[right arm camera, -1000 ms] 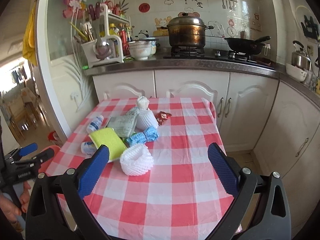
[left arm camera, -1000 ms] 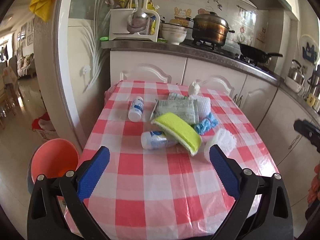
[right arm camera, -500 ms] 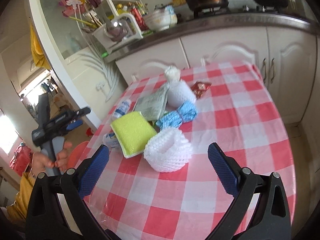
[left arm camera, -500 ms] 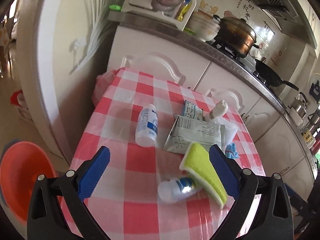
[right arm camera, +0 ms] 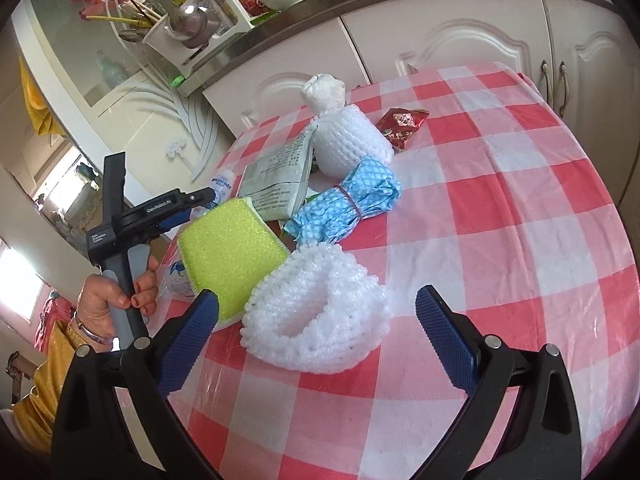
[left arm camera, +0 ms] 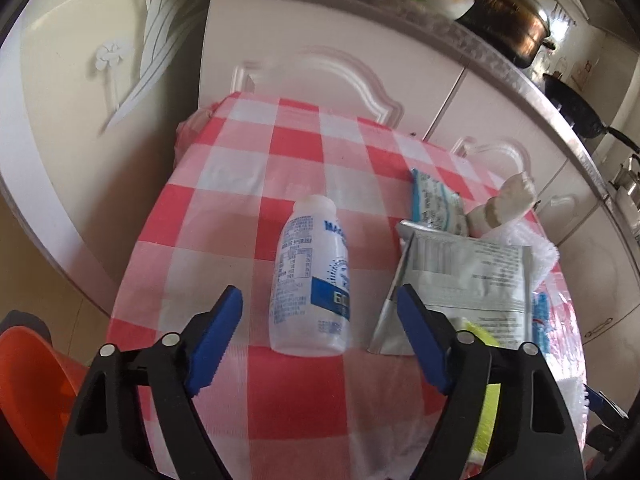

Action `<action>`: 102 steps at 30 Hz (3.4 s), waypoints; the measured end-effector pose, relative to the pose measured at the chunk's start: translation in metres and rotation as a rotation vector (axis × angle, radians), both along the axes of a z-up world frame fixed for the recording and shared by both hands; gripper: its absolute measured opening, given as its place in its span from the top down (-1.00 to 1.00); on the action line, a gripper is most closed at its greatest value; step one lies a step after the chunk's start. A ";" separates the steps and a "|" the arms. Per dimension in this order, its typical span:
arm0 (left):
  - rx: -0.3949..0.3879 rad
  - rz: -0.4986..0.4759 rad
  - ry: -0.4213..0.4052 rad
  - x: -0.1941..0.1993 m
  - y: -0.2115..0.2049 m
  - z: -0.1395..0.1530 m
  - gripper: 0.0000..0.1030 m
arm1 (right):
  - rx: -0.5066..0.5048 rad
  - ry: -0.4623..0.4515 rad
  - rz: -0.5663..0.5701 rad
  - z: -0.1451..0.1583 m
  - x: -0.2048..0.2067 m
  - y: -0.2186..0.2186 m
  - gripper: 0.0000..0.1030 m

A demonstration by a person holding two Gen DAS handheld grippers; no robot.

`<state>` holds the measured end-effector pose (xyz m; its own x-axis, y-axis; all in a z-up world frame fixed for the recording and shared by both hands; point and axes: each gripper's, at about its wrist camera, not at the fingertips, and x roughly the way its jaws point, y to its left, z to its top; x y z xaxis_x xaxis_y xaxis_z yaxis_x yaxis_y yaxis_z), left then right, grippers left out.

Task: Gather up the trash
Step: 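Grasp the white bottle with the left tool while the right tool grasps the white foam sleeve, then carry bottle and foam sleeve to the orange bucket and open both tools, then grasp the yellow-green sponge with the left tool while the right tool grasps the blue cloth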

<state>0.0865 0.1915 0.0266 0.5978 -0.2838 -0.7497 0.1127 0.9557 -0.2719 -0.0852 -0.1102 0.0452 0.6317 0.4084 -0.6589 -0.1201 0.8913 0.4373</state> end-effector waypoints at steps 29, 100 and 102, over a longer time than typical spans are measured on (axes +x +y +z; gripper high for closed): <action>-0.016 0.161 -0.079 -0.066 0.049 0.017 0.14 | -0.076 -0.030 0.019 0.003 0.008 0.000 0.44; -0.061 0.569 -0.099 -0.256 0.174 0.026 -0.73 | 0.208 -0.354 0.359 0.043 0.000 0.185 -0.79; -0.050 0.565 -0.090 -0.256 0.162 0.029 -0.73 | 0.205 -0.377 0.337 0.046 0.000 0.172 -0.79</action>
<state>-0.1698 0.3536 0.0555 0.7279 0.0642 -0.6827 -0.3866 0.8607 -0.3312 -0.0850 0.0619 0.0908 0.6203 0.7256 -0.2980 -0.5667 0.6772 0.4693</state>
